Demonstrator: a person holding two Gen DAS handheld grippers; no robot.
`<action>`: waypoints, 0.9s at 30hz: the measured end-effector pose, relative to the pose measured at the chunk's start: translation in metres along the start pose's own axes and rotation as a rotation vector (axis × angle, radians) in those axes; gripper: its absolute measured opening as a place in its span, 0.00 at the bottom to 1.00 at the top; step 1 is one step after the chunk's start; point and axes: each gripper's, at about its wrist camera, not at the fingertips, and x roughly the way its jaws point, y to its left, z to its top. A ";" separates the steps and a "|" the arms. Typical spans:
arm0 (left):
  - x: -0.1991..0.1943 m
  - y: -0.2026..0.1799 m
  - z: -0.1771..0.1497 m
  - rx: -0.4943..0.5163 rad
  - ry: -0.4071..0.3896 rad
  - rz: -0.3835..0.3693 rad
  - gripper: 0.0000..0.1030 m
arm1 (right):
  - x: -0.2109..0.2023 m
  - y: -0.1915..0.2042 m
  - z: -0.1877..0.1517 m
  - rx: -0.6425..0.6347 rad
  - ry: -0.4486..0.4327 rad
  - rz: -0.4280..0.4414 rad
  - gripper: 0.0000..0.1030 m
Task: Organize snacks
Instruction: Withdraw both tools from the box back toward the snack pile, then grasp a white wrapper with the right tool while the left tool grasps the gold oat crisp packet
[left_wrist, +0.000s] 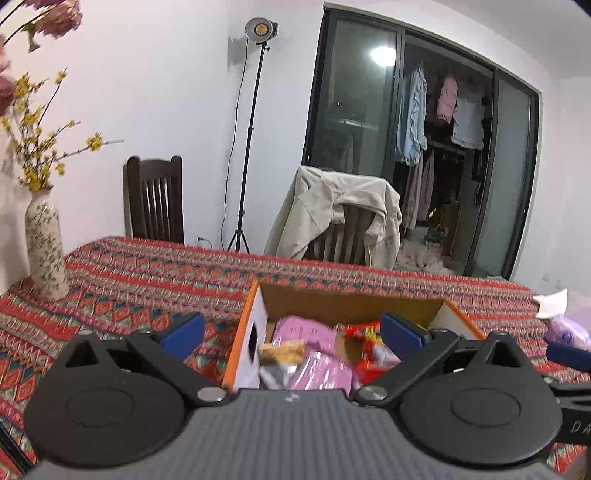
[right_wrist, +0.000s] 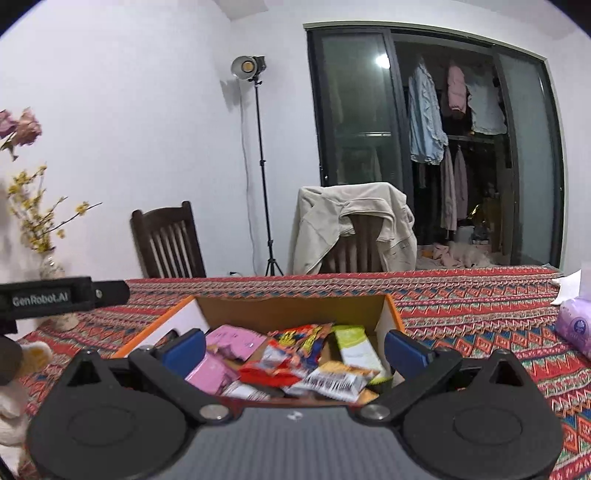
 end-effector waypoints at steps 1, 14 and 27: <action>-0.003 0.002 -0.004 0.000 0.008 0.001 1.00 | -0.004 0.002 -0.003 -0.004 0.005 0.003 1.00; -0.041 0.043 -0.062 0.029 0.116 0.057 1.00 | -0.035 0.030 -0.054 -0.065 0.115 -0.003 0.98; -0.054 0.056 -0.093 0.016 0.177 0.062 1.00 | -0.015 0.050 -0.097 -0.132 0.263 0.038 0.50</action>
